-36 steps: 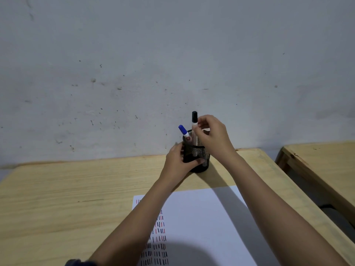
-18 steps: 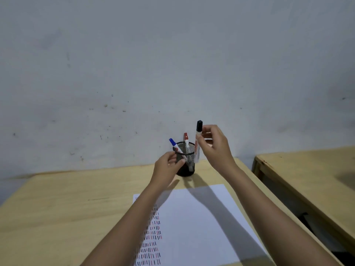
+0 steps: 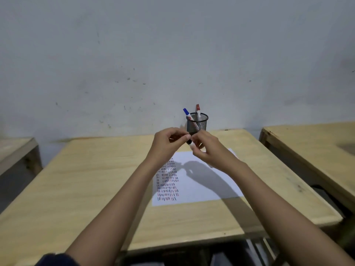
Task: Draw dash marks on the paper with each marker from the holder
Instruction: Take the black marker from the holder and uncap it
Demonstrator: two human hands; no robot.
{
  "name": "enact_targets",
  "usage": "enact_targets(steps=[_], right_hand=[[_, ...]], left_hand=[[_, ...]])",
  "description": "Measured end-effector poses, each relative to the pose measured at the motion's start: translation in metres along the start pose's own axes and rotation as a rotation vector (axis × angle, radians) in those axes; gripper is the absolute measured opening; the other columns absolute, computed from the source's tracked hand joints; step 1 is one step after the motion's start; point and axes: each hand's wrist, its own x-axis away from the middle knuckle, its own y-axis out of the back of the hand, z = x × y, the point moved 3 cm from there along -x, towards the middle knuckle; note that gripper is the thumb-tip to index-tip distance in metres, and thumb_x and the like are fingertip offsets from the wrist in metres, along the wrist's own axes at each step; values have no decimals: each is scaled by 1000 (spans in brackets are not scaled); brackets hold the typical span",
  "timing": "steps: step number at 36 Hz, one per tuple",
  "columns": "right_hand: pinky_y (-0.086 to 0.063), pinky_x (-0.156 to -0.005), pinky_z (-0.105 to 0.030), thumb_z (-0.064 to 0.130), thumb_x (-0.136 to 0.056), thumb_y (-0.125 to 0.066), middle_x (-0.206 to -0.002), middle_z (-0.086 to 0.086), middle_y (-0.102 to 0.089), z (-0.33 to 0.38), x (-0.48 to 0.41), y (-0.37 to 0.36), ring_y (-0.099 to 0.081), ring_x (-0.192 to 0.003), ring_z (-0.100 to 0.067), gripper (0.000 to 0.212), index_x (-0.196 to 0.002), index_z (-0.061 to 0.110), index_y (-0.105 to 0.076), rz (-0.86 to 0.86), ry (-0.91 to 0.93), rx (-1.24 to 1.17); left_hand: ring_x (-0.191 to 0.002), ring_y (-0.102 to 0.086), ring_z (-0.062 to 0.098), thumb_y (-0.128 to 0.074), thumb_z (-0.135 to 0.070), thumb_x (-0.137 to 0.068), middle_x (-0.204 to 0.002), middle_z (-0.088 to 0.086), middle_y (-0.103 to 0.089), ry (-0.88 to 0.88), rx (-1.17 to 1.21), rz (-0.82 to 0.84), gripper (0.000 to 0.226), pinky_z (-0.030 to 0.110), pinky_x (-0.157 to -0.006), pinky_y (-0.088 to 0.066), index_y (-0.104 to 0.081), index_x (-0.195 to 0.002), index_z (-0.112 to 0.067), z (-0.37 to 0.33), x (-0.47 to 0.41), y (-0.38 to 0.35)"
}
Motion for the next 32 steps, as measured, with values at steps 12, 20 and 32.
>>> enact_targets(steps=[12, 20, 32], right_hand=[[-45, -65, -23, 23, -88, -60, -89, -2, -67, -6, 18, -9, -66, -77, -18, 11, -99, 23, -63, 28, -216, -329], [-48, -75, -31, 4, -72, -74, -67, 6, -67, -20, 21, -9, -60, -66, -12, 15, -80, 17, -73, -268, -323, -821], [-51, -67, -13, 4, -90, -53, -66, 8, -63, -5, 8, -36, -60, -61, -4, 11, -89, 11, -62, -389, -412, -1299]], left_hand=[[-76, -65, 9, -69, -15, -82, -75, -5, -71, 37, 94, -288, 10, 19, -75, -51, -71, -78, -25, 8, 22, 28], [-77, -68, 11, -68, -9, -82, -78, -2, -73, 125, 246, -312, 10, 23, -81, -55, -72, -91, -11, 30, 32, 37], [-82, -67, 11, -68, 0, -78, -87, 5, -71, 206, 349, -158, 28, 16, -81, -53, -68, -105, -4, 40, 44, 28]])
